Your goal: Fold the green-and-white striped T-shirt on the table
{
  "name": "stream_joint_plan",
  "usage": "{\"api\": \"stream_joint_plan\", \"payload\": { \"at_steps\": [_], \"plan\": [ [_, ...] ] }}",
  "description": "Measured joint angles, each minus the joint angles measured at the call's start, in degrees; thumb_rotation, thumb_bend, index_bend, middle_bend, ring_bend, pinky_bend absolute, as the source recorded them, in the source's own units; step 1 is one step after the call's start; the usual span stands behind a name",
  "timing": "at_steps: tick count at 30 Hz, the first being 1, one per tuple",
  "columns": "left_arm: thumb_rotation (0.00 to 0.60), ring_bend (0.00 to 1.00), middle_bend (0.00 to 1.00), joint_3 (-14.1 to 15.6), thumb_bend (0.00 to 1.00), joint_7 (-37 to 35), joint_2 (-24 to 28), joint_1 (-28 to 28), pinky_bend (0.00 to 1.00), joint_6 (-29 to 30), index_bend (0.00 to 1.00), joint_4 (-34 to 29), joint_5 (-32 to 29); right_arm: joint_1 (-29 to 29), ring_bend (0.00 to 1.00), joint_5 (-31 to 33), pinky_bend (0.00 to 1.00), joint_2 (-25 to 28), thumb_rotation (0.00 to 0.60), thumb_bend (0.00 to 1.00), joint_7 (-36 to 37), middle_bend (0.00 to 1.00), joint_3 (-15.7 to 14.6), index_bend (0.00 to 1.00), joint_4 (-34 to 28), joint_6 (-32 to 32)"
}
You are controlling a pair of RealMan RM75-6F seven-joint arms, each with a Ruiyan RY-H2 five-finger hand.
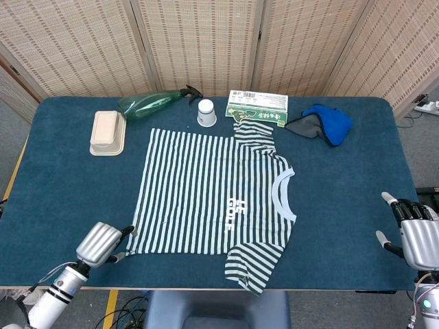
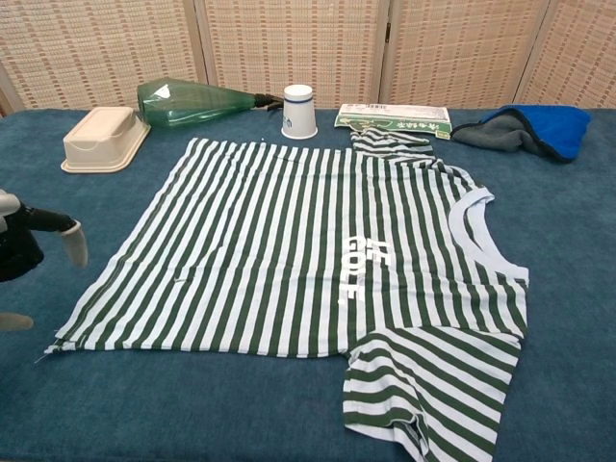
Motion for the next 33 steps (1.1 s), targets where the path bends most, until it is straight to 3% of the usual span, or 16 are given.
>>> {"api": "stream_joint_plan", "payload": {
  "at_steps": [17,33],
  "plan": [
    [0.600,0.86,0.93,0.48,0.16,2.96,-6.77,-1.87,1.00,-4.07,0.44,4.33,-5.32,-0.04,0.26,0.56,0.23,-0.49,0.600,0.24,0.11,0.28,-0.18,0.14,0.45,-0.65],
    [0.600,0.86,0.93,-0.20,0.16,3.80,-9.94,-3.06,1.00,-5.57,0.44,7.62,-9.22,-0.35,0.26,0.99,0.23,-0.57,0.600,0.24,0.03,0.28,-0.21,0.14,0.44,-0.60]
  ]
}}
